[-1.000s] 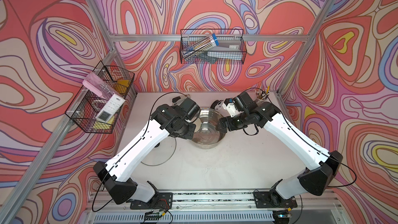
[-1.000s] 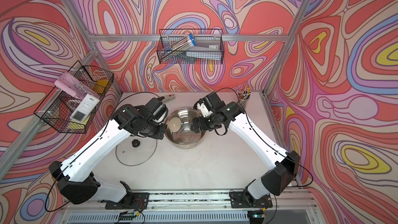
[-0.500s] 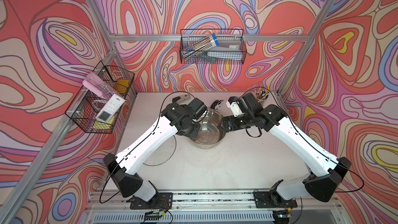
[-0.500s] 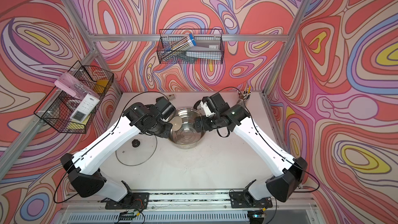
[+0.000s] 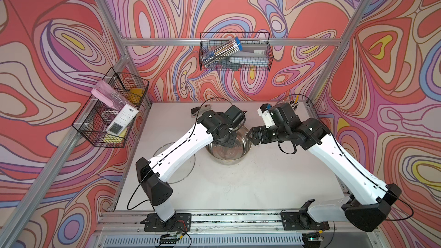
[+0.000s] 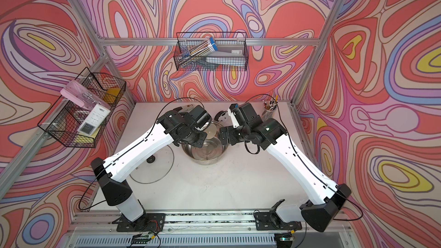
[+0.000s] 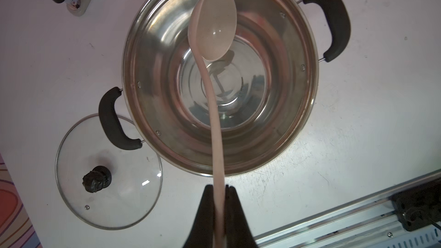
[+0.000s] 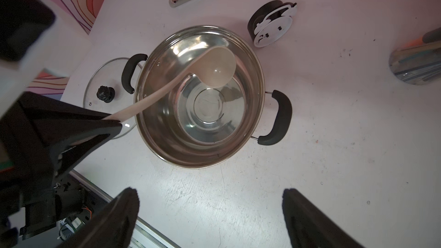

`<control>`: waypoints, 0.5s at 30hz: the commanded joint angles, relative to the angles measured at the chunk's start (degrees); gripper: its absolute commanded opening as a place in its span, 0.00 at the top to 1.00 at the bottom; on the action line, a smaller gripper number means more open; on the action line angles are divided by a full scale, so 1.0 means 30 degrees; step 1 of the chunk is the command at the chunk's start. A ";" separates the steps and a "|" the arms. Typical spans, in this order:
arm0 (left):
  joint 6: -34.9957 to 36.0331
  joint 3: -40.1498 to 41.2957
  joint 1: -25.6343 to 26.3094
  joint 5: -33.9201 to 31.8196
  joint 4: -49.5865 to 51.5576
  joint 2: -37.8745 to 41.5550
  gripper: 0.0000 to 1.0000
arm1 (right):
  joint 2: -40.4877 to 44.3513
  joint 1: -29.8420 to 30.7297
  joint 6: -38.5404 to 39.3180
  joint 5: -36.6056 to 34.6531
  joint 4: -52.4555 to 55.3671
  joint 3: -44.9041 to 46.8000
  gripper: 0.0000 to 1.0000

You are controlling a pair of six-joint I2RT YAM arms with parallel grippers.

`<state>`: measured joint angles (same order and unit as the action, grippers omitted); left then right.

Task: Stir the soup with a spoon
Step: Stir the soup in the pan with a stick.

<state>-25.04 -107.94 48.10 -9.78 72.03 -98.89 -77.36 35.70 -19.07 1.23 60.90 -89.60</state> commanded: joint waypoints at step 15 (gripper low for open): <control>-0.1267 0.3518 0.1253 0.2305 0.1467 0.3390 1.00 | 0.0589 0.0059 -0.0484 -0.0342 -0.0721 0.0642 0.04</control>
<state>-27.16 -98.54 51.62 -2.79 73.10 -91.94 -76.27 35.70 -19.84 0.21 60.18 -88.44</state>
